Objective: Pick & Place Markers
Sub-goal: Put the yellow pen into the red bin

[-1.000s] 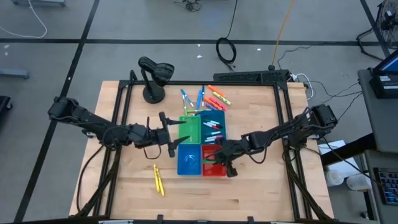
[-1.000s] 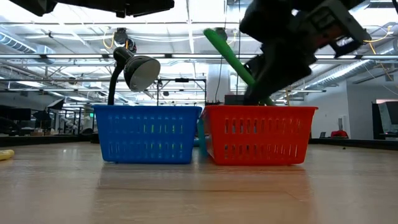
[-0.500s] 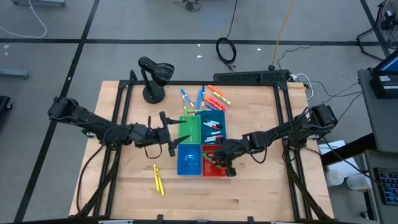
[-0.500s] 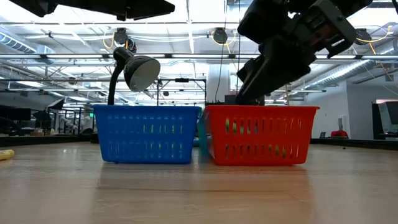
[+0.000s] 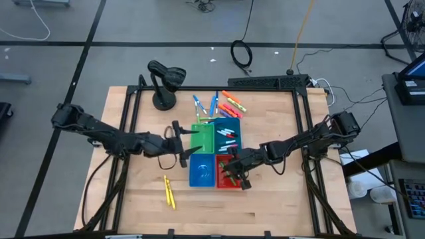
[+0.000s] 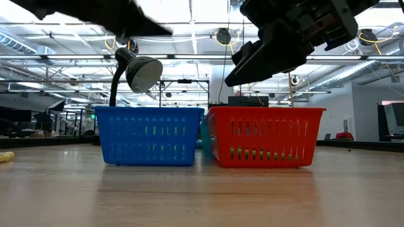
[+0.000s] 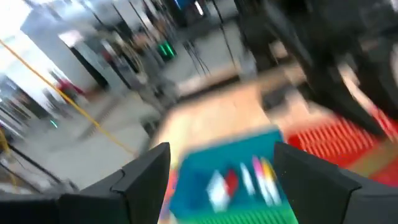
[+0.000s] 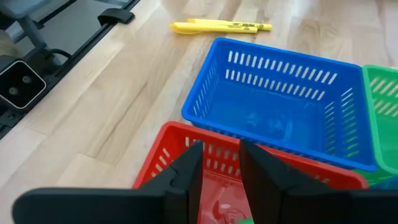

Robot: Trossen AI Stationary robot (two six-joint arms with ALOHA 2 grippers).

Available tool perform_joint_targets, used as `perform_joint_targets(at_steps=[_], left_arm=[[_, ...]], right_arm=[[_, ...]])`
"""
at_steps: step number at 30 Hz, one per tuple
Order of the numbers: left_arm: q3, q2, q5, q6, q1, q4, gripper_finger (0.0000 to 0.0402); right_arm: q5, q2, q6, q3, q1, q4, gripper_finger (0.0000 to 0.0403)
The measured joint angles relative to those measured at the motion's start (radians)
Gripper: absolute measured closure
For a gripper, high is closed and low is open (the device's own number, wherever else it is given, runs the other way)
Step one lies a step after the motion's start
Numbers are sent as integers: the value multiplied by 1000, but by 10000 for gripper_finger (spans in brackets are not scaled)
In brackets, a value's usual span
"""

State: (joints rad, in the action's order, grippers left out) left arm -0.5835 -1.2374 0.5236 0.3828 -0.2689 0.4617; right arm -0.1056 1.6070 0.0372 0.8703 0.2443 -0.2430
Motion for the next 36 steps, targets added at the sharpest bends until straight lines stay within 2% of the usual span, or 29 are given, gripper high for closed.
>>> perform_joint_targets(at_steps=[4, 7, 10, 12, 14, 18, 21, 24, 27, 30, 36], left_arm=[[-7, 30, -3, -164, -92, -368, 117], [-24, 39, -2, -381, -171, -651, 117], [-36, 41, -102, -651, -248, -752, 117], [-32, 39, -191, -786, -295, -759, 117], [-31, 22, -214, -844, -346, -764, 118], [-29, -60, -212, -829, -440, -781, 139], [-29, -160, -275, -782, -473, -708, 167], [-30, -256, -372, -780, -484, -557, 198], [-30, -332, -415, -785, -481, -443, 227], [-34, -381, -414, -765, -473, -408, 250], [-39, -404, -375, -787, -441, -509, 283]], right_arm=[[0, 0, 5, 0, 0, 0, 310], [1, 0, 5, 0, -1, -2, 312], [3, 0, 5, 0, -2, -23, 312], [4, 0, 10, 0, -2, -45, 312], [4, -1, 25, 0, -2, -56, 312], [4, -1, 35, 0, -2, -63, 312], [4, -1, 35, 0, -2, -60, 312], [4, -1, 35, 0, -2, -60, 312], [4, -1, 35, 0, -2, -60, 312], [4, -1, 35, 0, -2, -60, 312], [4, -1, 35, 0, -2, -62, 312]])
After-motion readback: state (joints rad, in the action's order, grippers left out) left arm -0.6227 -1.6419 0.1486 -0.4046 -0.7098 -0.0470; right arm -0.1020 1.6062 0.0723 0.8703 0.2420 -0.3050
